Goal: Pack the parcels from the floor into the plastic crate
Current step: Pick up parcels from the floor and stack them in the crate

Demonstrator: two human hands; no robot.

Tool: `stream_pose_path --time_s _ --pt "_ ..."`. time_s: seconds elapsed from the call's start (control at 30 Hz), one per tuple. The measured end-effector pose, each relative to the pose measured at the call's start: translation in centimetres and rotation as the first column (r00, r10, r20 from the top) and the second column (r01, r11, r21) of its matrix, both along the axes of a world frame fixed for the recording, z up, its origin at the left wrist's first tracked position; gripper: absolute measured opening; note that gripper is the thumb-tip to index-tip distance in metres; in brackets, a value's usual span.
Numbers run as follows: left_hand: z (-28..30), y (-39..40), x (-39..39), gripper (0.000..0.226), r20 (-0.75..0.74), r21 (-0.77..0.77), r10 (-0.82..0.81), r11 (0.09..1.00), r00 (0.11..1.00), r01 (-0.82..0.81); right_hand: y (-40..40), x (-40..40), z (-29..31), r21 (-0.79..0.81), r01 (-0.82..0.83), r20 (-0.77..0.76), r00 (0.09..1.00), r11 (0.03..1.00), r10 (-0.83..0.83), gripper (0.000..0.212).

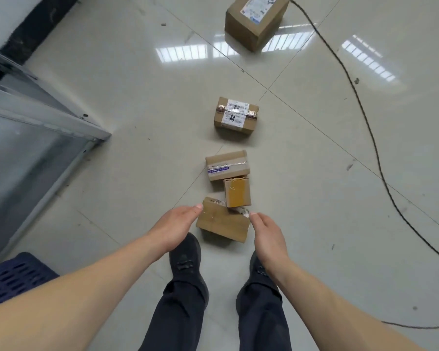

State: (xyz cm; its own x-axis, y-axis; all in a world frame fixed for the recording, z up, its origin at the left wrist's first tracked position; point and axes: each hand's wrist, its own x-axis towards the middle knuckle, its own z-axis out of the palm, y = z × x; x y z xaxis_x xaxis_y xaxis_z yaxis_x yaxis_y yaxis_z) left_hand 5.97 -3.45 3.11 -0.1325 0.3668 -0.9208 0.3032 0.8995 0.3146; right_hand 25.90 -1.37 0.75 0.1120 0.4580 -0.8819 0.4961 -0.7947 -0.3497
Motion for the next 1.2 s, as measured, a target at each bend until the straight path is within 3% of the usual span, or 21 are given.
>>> stream_pose_path --time_s 0.23,0.4,0.57,0.7,0.8,0.83,0.93,1.07,1.2 --pt "-14.7 1.8 1.6 0.054 -0.042 -0.038 0.059 0.997 0.997 -0.06 -0.6 1.1 -12.5 -0.056 -0.012 0.013 1.0 0.998 0.013 0.051" --pt "-19.5 1.3 2.8 0.066 0.017 -0.198 0.19 0.963 0.982 -0.183 -1.7 1.1 -16.8 -0.088 0.018 -0.028 0.999 0.996 -0.021 0.024" --pt "-19.6 -0.7 2.7 0.05 -0.049 -0.146 0.293 0.944 0.955 -0.297 -2.7 1.7 -15.7 -0.005 0.168 0.112 0.98 0.986 -0.166 0.024" --pt "-19.4 -2.3 2.4 0.068 0.015 -0.253 0.291 0.927 0.957 -0.278 -2.9 2.3 -15.0 -0.049 0.14 0.134 0.982 0.989 -0.133 0.011" --pt "-20.2 -2.5 2.8 0.06 0.069 -0.3 0.338 0.904 0.939 -0.304 -2.5 2.4 -15.9 -0.117 0.086 0.064 0.995 0.989 -0.079 0.044" --pt "-20.4 -2.4 2.9 0.054 0.077 -0.296 0.348 0.903 0.934 -0.312 -2.4 2.3 -16.4 -0.123 0.082 0.055 0.996 0.989 -0.075 0.045" --pt "-20.8 -2.1 3.8 0.04 0.091 -0.241 0.393 0.9 0.915 -0.363 -2.4 2.0 -17.7 -0.119 0.048 0.059 0.997 0.992 -0.041 0.021" --pt "-19.1 -1.9 3.9 0.042 0.084 -0.194 0.447 0.884 0.89 -0.426 -1.9 1.5 -16.6 -0.09 0.032 0.052 0.998 0.995 -0.028 0.022" --pt "-13.4 -2.4 2.7 0.045 0.087 -0.194 0.455 0.88 0.886 -0.433 -1.5 0.9 -10.8 -0.052 -0.009 0.045 0.999 0.999 0.012 0.023"
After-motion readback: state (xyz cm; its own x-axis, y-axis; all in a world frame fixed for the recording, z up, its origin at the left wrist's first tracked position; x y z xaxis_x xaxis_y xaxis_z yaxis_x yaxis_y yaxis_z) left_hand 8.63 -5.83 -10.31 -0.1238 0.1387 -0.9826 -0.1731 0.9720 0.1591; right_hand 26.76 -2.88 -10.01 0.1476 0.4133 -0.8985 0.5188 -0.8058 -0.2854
